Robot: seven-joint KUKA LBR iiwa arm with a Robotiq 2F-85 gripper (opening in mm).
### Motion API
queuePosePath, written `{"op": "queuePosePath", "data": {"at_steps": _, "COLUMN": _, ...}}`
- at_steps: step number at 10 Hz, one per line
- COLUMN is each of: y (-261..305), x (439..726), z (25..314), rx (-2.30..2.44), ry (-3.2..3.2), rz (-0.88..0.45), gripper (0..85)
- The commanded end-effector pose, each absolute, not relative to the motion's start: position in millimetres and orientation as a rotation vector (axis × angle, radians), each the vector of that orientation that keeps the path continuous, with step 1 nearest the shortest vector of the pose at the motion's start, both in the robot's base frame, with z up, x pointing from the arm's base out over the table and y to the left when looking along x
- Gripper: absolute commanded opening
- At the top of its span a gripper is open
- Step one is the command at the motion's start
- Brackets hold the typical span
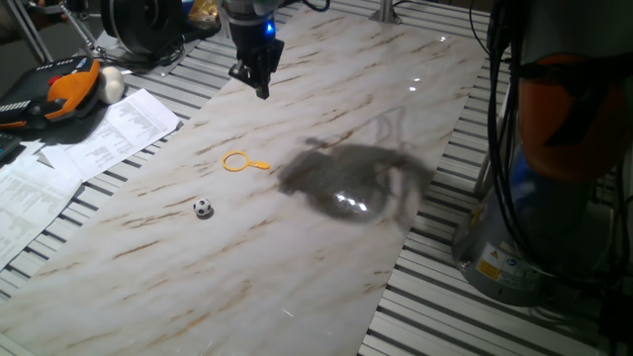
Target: Attach the bubble ring to the ball
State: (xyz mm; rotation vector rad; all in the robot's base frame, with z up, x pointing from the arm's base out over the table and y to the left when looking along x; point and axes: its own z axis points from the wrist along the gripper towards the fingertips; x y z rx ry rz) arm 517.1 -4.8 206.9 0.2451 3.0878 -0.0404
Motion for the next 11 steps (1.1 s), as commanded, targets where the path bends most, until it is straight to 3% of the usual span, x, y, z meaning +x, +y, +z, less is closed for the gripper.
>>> {"op": "queuePosePath", "data": {"at_steps": 1, "y": -4, "x": 519, "z": 204, "rx": 0.238, "ry": 3.088, "rz": -0.047, "gripper": 0.0}}
{"op": "queuePosePath", "data": {"at_steps": 6, "y": 1, "x": 528, "z": 187, "rx": 0.242, "ry": 3.09, "rz": -0.095, "gripper": 0.0}}
{"op": "queuePosePath", "data": {"at_steps": 11, "y": 16, "x": 536, "z": 193, "rx": 0.282, "ry": 3.097, "rz": -0.178, "gripper": 0.0}}
